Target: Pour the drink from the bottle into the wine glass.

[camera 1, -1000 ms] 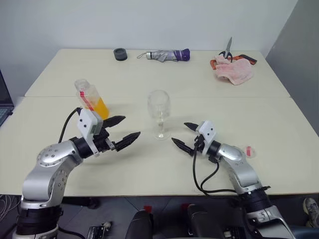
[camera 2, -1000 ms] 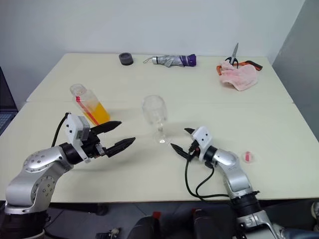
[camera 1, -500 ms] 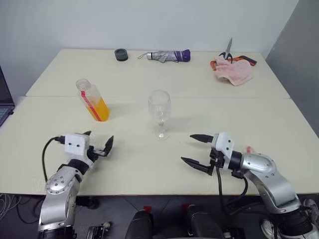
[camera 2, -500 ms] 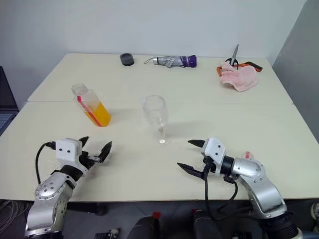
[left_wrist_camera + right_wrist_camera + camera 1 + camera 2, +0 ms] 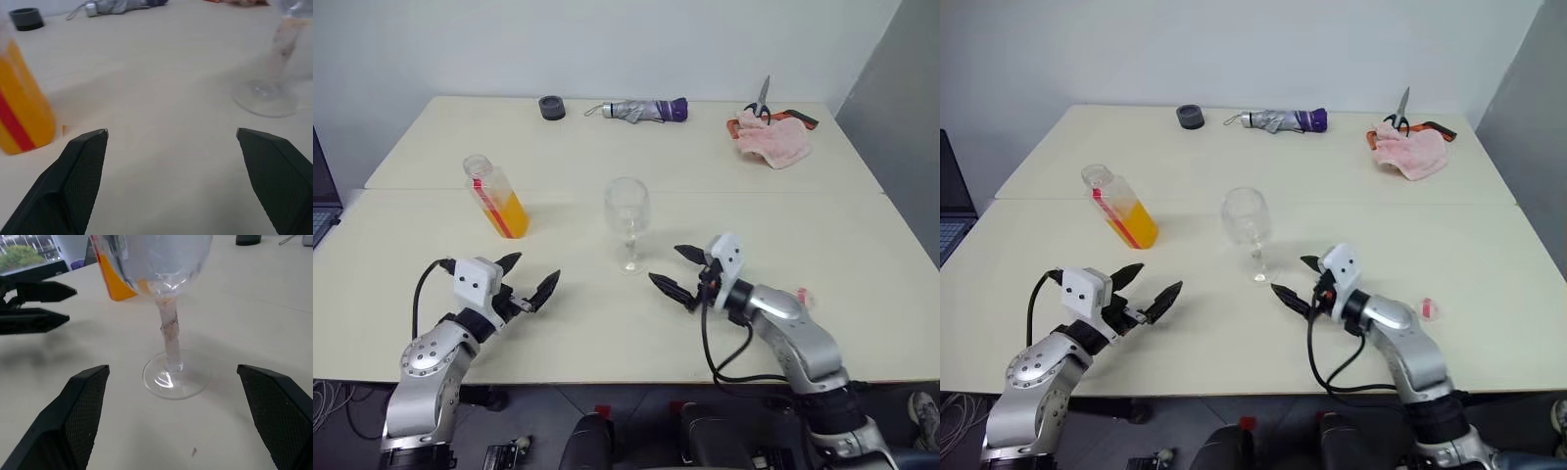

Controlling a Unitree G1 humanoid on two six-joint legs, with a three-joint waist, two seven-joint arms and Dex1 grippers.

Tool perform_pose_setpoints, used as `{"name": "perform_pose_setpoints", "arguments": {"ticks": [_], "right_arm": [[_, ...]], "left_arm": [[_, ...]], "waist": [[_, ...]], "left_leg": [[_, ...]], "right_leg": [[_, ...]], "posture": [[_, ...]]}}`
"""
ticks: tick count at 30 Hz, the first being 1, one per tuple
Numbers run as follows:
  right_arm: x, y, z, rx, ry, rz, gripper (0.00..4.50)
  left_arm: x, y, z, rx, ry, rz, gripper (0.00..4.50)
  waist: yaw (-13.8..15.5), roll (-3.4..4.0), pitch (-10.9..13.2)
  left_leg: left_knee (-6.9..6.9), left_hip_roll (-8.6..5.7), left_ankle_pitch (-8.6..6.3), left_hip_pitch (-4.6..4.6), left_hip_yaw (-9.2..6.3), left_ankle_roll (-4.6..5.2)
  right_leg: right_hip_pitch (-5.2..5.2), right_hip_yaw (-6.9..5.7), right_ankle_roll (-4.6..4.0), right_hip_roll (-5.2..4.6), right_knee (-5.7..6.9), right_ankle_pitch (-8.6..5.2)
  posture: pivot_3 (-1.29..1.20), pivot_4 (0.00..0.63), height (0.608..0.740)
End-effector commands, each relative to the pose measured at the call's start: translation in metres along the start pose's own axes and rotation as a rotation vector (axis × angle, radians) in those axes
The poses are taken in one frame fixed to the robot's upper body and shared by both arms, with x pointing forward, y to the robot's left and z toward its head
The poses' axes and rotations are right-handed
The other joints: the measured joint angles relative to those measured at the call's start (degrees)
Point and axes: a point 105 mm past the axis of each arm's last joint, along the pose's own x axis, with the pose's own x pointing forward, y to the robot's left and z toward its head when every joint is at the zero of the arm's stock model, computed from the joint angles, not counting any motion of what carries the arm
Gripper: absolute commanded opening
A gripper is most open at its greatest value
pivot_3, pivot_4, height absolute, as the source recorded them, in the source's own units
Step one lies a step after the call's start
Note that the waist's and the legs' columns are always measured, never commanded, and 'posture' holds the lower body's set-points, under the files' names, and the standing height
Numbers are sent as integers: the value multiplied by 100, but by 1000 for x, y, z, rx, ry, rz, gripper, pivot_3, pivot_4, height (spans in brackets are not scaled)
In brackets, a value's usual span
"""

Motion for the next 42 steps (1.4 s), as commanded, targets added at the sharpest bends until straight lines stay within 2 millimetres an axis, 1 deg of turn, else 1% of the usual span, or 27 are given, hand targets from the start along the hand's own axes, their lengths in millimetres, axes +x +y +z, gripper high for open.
{"name": "perform_pose_setpoints", "arguments": {"ticks": [1, 5, 10, 11, 13, 22, 23, 24, 27, 30, 33, 37, 40, 41, 42], "right_arm": [[18, 3, 7, -61, -38, 4, 4455], [37, 3, 7, -94, -49, -3, 4455], [53, -2, 7, -115, -64, -34, 4455], [56, -2, 8, -115, -66, -37, 4291], [61, -4, 8, -120, -69, -42, 3904], [74, -3, 15, -134, -95, -20, 594], [75, -3, 16, -143, -98, -17, 260], [78, -4, 17, -151, -102, -15, 106], [88, -7, 21, -172, -113, -14, 112], [97, -8, 21, -189, -111, -10, 111], [107, -8, 14, -192, -71, 11, 111], [109, -8, 7, -181, -50, 33, 111], [107, -9, 7, -151, -63, 32, 111], [107, -10, 7, -140, -66, 28, 845], [107, -11, 7, -133, -66, 28, 1119]], "left_arm": [[1, -12, 17, 30, -32, -87, 4500], [2, -18, 26, 52, -26, -130, 4500], [0, -17, 29, 62, -19, -135, 4500], [0, -17, 30, 64, -19, -134, 4500], [0, -16, 31, 66, -20, -132, 4500], [0, -10, 31, 68, -27, -123, 4500], [-1, -9, 29, 66, -25, -120, 4500], [-1, -7, 27, 65, -22, -118, 4500], [-3, -4, 20, 63, -18, -115, 4500], [-3, -3, 18, 66, -19, -118, 4500], [-1, -1, 15, 68, -21, -118, 4500], [-1, 0, 14, 71, -26, -118, 4500], [-1, 0, 14, 72, -30, -116, 4500], [-1, 0, 14, 71, -31, -116, 4500], [-1, 0, 14, 71, -31, -116, 4500]], "waist": [[-5, 1, 0], [-13, 1, 1], [-25, 2, 1], [-28, 2, 1], [-31, 2, 1], [-32, 4, 2], [-33, 4, 2], [-35, 4, 2], [-38, 5, 3], [-40, 6, 3], [-42, 6, 4], [-41, 6, 4], [-41, 6, 4], [-41, 6, 4], [-41, 6, 4]], "left_leg": [[0, 1, 0, 0, 1, 0], [0, 3, 0, -2, 0, 0], [0, 3, 0, -1, 0, 0], [0, 3, 0, -1, 0, 0], [0, 3, 0, -1, 0, 0], [0, 4, 0, -2, -1, 0], [0, 5, 0, -2, -2, 0], [-1, 4, 0, -1, -1, 0], [-1, 3, 0, -1, 2, 0], [-2, 3, 0, -1, 2, 0], [-3, 4, 0, -1, 3, 0], [-4, 7, 0, -2, 1, 0], [-4, 8, 0, -2, 2, 1], [-4, 8, 0, -2, 2, 1], [-4, 8, 0, -2, 1, 1]], "right_leg": [[-1, 0, 0, 0, 0, 0], [-1, -1, 0, 0, 0, 0], [-1, -1, 0, -1, 0, 0], [-1, -1, 0, -1, 0, 0], [-2, -1, -1, -1, 1, 0], [-2, -1, -1, -2, 1, 1], [-2, -1, -1, -2, 1, 1], [-2, 0, -1, -2, 1, 1], [-4, 0, -1, -2, 2, 1], [-7, 0, -2, -2, 2, 1], [-8, 1, -3, -2, 3, 1], [-8, 0, -3, -8, 3, 2], [-8, 2, -3, -10, 4, 2], [-8, 2, -3, -10, 4, 2], [-8, 1, -3, -10, 4, 2]], "posture": [[0, 150, 740], [0, 150, 740], [0, 150, 740], [0, 150, 740], [0, 150, 740], [0, 150, 740], [0, 150, 740], [0, 150, 740], [0, 150, 740], [0, 150, 740], [0, 150, 740], [0, 150, 740], [0, 150, 740], [0, 150, 740], [0, 150, 740]]}}
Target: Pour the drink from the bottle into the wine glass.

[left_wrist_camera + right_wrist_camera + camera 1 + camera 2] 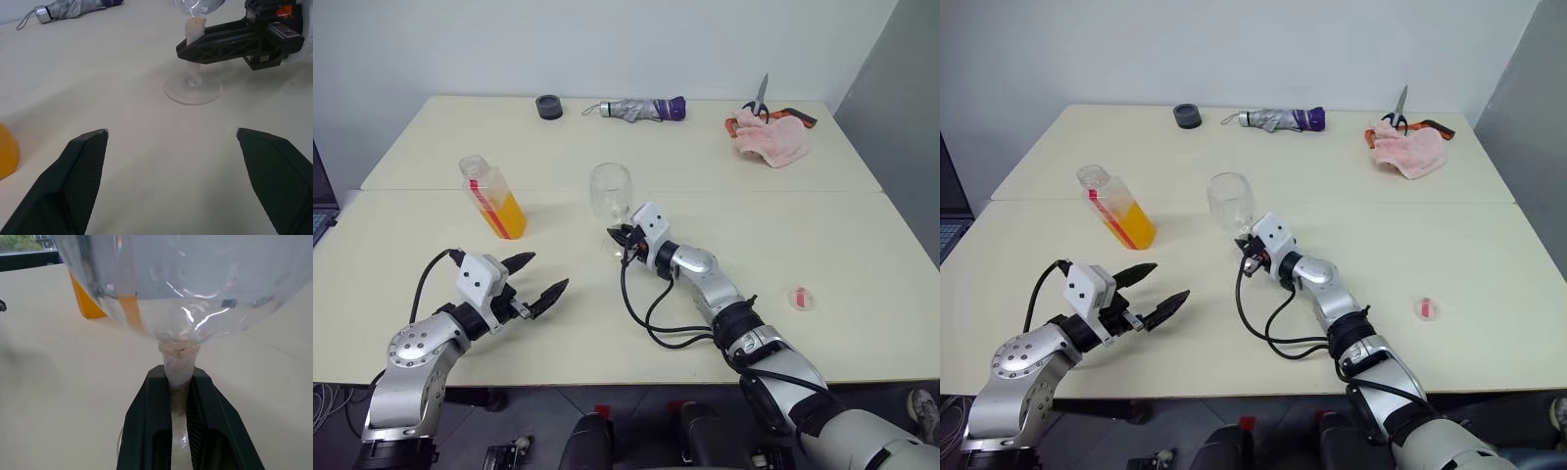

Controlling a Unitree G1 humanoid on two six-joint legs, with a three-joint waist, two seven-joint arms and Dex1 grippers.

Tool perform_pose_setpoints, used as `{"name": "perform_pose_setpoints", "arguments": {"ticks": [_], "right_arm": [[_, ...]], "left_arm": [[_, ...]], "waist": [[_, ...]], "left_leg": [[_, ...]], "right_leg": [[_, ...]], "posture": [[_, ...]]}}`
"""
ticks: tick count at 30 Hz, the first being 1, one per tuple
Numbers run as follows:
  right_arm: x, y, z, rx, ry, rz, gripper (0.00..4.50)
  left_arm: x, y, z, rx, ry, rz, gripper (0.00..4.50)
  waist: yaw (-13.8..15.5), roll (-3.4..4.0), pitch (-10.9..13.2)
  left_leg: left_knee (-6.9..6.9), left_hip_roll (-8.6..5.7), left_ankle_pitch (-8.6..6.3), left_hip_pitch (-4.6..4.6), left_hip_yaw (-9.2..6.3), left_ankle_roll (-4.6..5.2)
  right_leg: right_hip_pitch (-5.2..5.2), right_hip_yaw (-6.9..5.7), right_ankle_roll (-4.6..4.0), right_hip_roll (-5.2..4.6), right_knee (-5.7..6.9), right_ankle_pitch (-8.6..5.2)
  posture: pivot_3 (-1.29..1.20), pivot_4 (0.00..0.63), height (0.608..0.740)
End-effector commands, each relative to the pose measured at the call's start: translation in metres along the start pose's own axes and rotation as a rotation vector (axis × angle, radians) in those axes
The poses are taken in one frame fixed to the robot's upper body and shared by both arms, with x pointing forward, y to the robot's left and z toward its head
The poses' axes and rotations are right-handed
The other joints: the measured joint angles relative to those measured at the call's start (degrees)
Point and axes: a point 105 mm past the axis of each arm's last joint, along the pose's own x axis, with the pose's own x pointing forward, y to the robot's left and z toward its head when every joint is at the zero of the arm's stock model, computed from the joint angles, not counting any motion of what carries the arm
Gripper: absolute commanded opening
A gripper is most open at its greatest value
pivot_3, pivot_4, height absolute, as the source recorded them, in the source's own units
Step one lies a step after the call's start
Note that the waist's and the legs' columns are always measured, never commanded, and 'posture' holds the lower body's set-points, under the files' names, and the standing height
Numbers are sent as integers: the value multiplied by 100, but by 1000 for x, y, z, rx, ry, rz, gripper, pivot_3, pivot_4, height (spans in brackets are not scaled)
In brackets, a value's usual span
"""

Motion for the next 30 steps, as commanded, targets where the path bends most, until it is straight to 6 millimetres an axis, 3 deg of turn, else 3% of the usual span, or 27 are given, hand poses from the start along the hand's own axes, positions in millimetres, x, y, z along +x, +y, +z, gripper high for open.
{"name": "perform_pose_setpoints", "arguments": {"ticks": [1, 10, 16, 22, 30], "right_arm": [[2, -1, 9, 19, -36, 6, 1493], [-8, 8, 4, 36, -7, 93, 4450], [-48, 12, 7, -52, -7, 129, 4450], [-102, 47, 46, -105, -82, 277, 4450], [-120, 62, 53, -148, -29, 325, 4450]], "left_arm": [[0, 1, 10, 33, -37, -1, 4500], [2, 6, 10, 17, -52, 45, 4500], [-12, 37, -1, 22, -58, 294, 4500], [-30, 75, -7, -9, -68, 506, 4500], [-14, 98, 6, 2, -71, 472, 4500]], "waist": [[0, 0, 0], [1, 1, 0], [21, 0, 0], [34, 0, 0], [51, -5, -3]], "left_leg": [[0, 0, 0, 0, 0, 0], [0, 0, 0, -1, -1, 0], [1, 4, 0, -7, -10, 0], [2, 3, -1, -12, -20, 1], [6, -10, 1, -5, -21, -2]], "right_leg": [[0, 0, 0, 0, 0, 0], [0, 0, 0, -1, 0, 0], [0, -4, 1, -17, -1, -1], [0, -12, 2, -18, -5, -1], [6, -22, 3, 5, -3, -1]], "posture": [[0, 150, 740], [0, 150, 740], [0, 150, 740], [0, 150, 740], [0, 150, 740]]}}
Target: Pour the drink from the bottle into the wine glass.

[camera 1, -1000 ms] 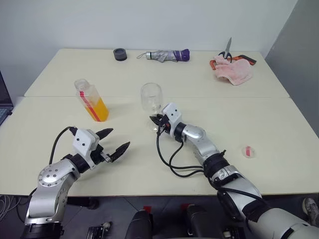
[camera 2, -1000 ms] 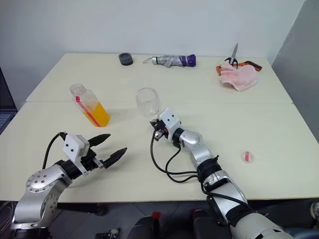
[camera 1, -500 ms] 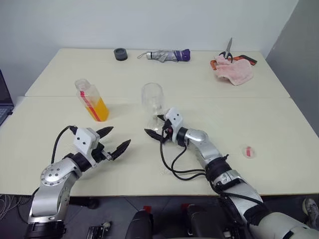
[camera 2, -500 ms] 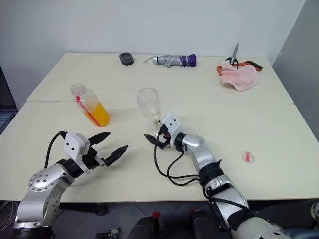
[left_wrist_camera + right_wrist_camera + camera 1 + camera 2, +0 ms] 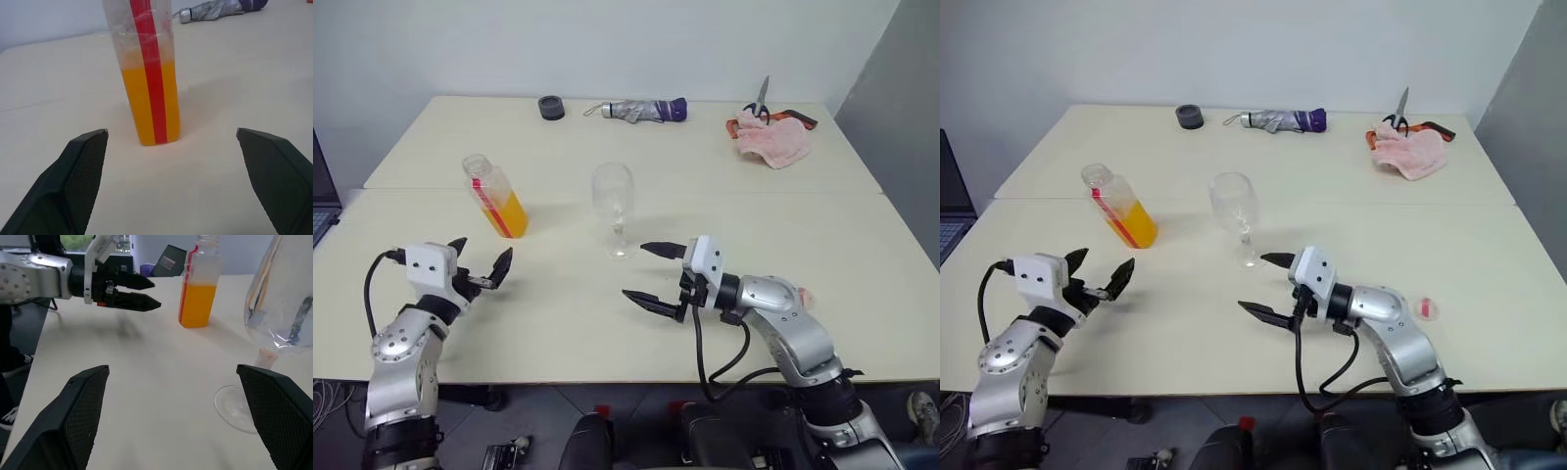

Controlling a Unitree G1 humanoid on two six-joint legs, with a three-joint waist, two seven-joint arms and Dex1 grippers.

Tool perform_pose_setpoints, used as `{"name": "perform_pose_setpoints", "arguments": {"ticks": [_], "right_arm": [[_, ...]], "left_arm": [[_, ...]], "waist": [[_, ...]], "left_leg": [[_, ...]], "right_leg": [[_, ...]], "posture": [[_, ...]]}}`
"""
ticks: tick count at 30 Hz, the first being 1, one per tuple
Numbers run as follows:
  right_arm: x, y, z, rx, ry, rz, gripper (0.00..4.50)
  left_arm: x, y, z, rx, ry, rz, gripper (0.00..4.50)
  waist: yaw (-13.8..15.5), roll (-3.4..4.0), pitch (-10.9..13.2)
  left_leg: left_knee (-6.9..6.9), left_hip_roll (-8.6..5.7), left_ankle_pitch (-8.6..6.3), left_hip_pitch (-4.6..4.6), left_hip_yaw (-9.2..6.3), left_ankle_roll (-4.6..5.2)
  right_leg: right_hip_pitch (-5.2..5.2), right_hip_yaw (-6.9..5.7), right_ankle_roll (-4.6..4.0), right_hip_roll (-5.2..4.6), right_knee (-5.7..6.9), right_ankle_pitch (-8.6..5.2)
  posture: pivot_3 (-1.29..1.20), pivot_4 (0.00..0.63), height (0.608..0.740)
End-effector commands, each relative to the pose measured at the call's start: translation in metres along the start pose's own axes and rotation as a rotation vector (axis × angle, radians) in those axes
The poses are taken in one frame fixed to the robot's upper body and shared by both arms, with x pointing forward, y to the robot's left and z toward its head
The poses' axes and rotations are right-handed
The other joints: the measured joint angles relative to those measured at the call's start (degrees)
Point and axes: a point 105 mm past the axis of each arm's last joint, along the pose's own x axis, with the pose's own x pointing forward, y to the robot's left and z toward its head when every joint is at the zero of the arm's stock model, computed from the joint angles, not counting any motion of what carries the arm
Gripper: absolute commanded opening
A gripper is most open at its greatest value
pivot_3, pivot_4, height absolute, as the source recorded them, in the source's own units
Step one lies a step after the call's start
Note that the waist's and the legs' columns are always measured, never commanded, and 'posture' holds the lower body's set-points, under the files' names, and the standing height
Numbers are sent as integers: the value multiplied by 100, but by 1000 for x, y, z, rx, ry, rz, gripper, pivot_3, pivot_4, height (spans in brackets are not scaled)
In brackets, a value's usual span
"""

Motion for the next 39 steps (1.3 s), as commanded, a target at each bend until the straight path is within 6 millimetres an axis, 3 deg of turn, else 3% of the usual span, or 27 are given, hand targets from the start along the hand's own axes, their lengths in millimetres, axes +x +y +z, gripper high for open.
{"name": "perform_pose_setpoints", "arguments": {"ticks": [1, 14, 23, 26, 32, 35, 39], "right_arm": [[1, 11, 14, -31, -28, 42, 4450], [3, 6, 21, -67, -33, 13, 4450], [2, 2, 21, -74, -31, 0, 4450], [2, 1, 21, -80, -32, -11, 4500], [1, -3, 23, -91, -36, -34, 4500], [-1, -5, 23, -98, -37, -49, 4500], [-9, -10, 26, -101, -40, -88, 4500]], "left_arm": [[12, 8, 19, 24, -46, 1, 4500], [46, 18, 42, 34, -67, -22, 4500], [60, 21, 44, -13, -70, -23, 4500], [64, 23, 45, -31, -77, -9, 3896], [68, 26, 47, -39, -84, -12, 2065], [70, 25, 48, -37, -89, -21, 1714], [73, 13, 60, -16, -123, -72, 1685]], "waist": [[7, 0, 0], [20, -2, -1], [21, -2, 0], [24, -2, -1], [26, -2, -1], [26, -2, -1], [33, -2, -1]], "left_leg": [[0, -1, 0, 0, 0, 0], [0, -2, 0, -5, -1, 0], [0, -3, 0, -5, -1, 0], [1, -3, 0, -7, -3, 0], [1, -4, 0, -7, -2, 0], [1, -4, 0, -7, -3, -1], [2, -4, 0, -7, -3, 0]], "right_leg": [[0, -1, 0, 2, 0, 0], [-1, -3, 0, 1, -2, 0], [-2, -5, -1, 2, -1, 0], [-2, -7, -1, 2, -2, 1], [-2, -6, -1, 2, -1, 1], [-2, -7, -1, 2, 0, 1], [-2, -7, -1, 2, 0, 1]], "posture": [[0, 150, 740], [0, 150, 740], [0, 150, 740], [0, 150, 740], [0, 150, 740], [0, 150, 740], [0, 150, 740]]}}
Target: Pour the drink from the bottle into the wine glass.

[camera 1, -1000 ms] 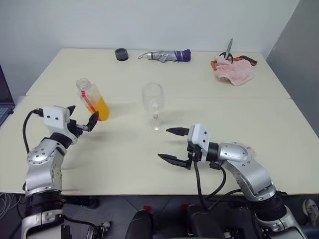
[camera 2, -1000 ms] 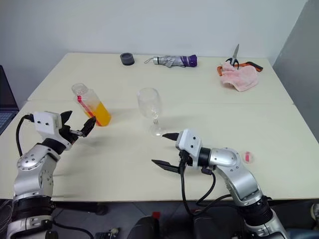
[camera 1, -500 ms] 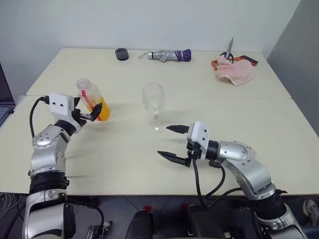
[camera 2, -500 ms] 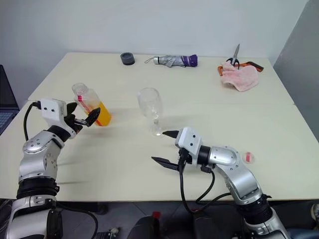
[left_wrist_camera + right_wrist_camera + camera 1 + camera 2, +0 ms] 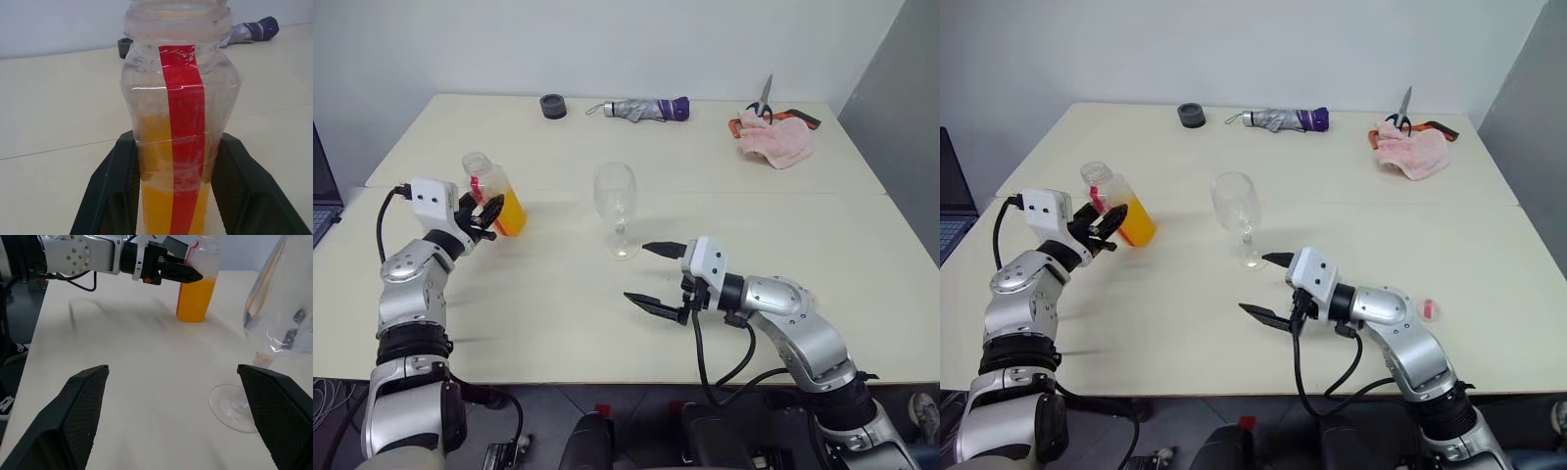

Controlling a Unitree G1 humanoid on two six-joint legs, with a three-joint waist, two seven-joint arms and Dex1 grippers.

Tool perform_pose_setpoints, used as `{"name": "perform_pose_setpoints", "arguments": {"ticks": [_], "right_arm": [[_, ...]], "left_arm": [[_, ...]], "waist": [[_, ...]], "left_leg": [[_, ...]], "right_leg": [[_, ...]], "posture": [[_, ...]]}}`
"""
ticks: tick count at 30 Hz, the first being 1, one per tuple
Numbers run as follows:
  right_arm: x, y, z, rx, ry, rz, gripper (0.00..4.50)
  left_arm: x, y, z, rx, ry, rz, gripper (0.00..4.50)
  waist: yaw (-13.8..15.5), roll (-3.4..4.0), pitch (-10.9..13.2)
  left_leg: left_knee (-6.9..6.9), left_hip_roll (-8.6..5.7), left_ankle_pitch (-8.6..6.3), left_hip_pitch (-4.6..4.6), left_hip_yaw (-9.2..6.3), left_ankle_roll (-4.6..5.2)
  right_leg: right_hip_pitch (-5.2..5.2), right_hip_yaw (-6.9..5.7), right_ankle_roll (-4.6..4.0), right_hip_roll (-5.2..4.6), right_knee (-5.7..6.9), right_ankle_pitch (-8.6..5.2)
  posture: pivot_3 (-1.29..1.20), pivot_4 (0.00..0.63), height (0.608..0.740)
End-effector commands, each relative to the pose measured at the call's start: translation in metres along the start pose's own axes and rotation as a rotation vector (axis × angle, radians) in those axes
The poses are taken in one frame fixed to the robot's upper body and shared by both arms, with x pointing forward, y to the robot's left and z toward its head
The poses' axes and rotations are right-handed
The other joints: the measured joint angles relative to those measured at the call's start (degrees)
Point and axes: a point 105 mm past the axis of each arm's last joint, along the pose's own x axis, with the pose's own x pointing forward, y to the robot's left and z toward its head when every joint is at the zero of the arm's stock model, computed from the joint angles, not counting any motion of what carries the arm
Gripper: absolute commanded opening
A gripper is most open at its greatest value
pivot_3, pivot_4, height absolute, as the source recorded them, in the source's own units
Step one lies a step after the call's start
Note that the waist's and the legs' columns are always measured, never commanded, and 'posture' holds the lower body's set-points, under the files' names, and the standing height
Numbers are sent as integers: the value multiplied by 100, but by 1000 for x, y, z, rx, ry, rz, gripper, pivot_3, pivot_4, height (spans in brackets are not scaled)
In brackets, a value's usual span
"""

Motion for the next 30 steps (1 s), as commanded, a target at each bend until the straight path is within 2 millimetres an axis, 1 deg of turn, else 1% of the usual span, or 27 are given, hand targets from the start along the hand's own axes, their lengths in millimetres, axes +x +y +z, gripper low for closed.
{"name": "perform_pose_setpoints", "arguments": {"ticks": [1, 5, 7, 9, 12, 15, 19, 24, 27, 30], "right_arm": [[-11, -9, 19, -53, -56, -59, 4500], [-26, -20, 29, -49, -74, -138, 4500], [-31, -23, 32, -52, -78, -163, 4500], [-35, -27, 35, -67, -79, -193, 4500], [-37, -32, 40, -72, -92, -222, 4500], [-34, -40, 47, -61, -121, -274, 4500], [-29, -47, 55, -41, -161, -326, 4500], [-21, -47, 62, -34, -203, -339, 4500], [-18, -42, 63, -5, -212, -284, 4500], [-20, -41, 65, 29, -231, -258, 4500]], "left_arm": [[6, -14, 33, 68, -98, -62, 1685], [12, -47, 59, 172, -151, -180, 1681], [15, -59, 69, 211, -168, -217, 1681], [19, -74, 84, 263, -199, -269, 1681], [24, -85, 97, 329, -226, -309, 1681], [30, -98, 111, 506, -271, -353, 1680], [33, -105, 116, 661, -314, -378, 1671], [36, -106, 118, 773, -355, -392, 1671], [37, -104, 120, 864, -378, -386, 1671], [37, -104, 124, 945, -408, -378, 1671]], "waist": [[16, 0, 0], [72, -2, 1], [79, -2, 1], [79, -2, 1], [76, -2, 1], [70, -2, 2], [41, -2, 2], [55, -1, 2], [66, -1, 2], [68, -1, 2]], "left_leg": [[0, 0, 0, -1, 0, 0], [3, 3, 0, -11, -5, 0], [4, 3, 0, -12, -6, 0], [4, 1, 0, -11, -4, 0], [4, -3, 0, -10, -1, 0], [4, -7, 0, -9, 0, 0], [1, -5, 0, -5, 7, 0], [0, -5, 0, -9, 9, 0], [2, -8, 0, -12, 8, 0], [2, -9, 0, -13, 7, 1]], "right_leg": [[0, 0, 0, 0, 0, 0], [-3, -1, 0, -4, -1, 0], [-3, -1, 0, -6, -1, 0], [-3, 1, 0, -8, 0, 0], [-3, 1, 0, -3, -1, 0], [-3, 1, 0, 5, -1, 0], [-6, 8, 0, 7, 0, 0], [-8, 8, 0, 6, -2, 0], [-9, 7, 0, 5, -3, 0], [-10, 5, 0, 5, -3, 0]], "posture": [[0, 150, 740], [0, 150, 740], [0, 150, 740], [0, 150, 740], [0, 150, 740], [0, 150, 740], [0, 150, 740], [0, 150, 740], [0, 150, 740], [0, 150, 740]]}}
